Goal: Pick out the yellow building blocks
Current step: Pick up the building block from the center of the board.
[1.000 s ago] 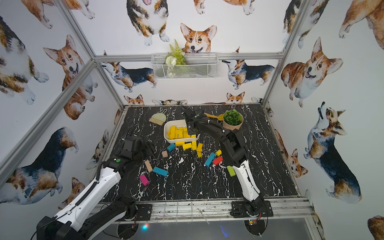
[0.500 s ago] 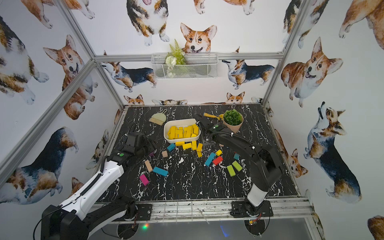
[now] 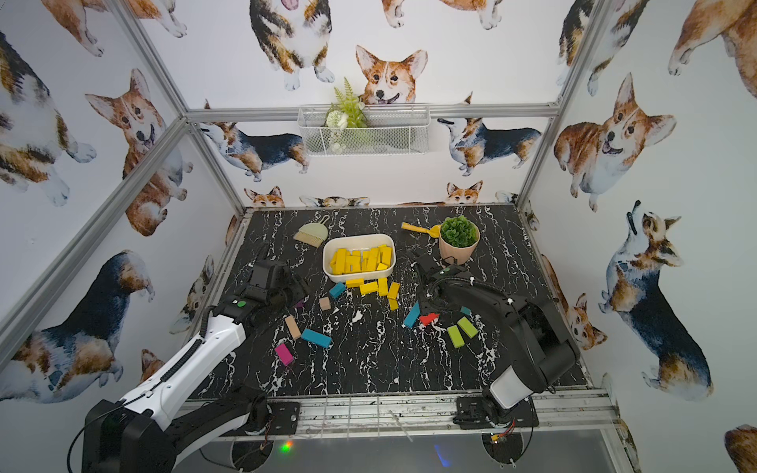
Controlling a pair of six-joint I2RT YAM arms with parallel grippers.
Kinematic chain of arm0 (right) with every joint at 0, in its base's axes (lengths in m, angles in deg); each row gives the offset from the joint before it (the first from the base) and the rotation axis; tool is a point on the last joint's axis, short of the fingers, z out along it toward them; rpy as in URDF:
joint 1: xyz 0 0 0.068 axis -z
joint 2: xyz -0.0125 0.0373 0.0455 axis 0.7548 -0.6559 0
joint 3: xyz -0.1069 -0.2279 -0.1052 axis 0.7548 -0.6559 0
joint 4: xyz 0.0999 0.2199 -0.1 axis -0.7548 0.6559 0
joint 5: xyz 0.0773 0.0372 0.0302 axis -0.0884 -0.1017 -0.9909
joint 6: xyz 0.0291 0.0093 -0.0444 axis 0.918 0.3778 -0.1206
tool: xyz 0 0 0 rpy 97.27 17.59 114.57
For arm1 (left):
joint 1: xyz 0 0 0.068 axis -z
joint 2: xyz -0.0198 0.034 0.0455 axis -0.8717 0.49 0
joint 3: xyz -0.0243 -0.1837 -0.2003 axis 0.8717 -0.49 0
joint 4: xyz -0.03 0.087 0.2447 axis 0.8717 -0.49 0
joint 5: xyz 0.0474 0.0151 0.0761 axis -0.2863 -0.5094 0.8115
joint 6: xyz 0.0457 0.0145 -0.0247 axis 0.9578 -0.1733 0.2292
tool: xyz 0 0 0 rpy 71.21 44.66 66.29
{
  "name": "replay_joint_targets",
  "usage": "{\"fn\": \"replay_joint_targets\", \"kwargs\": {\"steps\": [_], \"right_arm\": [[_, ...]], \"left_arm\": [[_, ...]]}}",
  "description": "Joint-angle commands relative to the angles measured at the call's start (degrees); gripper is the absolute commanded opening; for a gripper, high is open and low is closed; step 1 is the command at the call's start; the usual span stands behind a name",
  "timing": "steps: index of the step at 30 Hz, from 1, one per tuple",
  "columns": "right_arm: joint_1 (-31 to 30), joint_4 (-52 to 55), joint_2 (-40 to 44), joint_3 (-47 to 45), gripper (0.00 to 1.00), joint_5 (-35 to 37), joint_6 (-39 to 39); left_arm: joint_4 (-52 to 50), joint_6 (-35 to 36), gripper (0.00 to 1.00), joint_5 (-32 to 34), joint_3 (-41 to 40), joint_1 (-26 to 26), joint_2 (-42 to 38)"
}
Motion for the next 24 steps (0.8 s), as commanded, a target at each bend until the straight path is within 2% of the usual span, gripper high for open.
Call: {"fn": "replay_joint_targets", "kwargs": {"steps": [1,3,5,15,24], "right_arm": [[1.38,-1.99,-1.88,0.73,0.64,-2.97,-7.51],[1.69,-3.07,-3.21,1.25,0.64,-3.25,-8.61],[1.9,-3.34,-5.08,2.66,0.59,-2.36,-9.59],[2.09,-2.92,-12.02,7.19,0.48,0.89,-11.26],[2.16,-2.66,-13.14,8.18,0.4,0.92,-12.44]], "left_arm": [[-0.69,-0.18,0.74,1.41,0.57,-0.15,-0.76],[-0.64,-0.23,0.74,1.47,0.57,-0.13,-0.81],[-0.69,-0.57,0.74,1.04,0.79,-0.17,-0.55],[-0.7,-1.72,0.73,0.65,0.48,-0.13,-0.98],[-0.58,-1.79,0.72,0.47,0.57,-0.13,-0.89]]}}
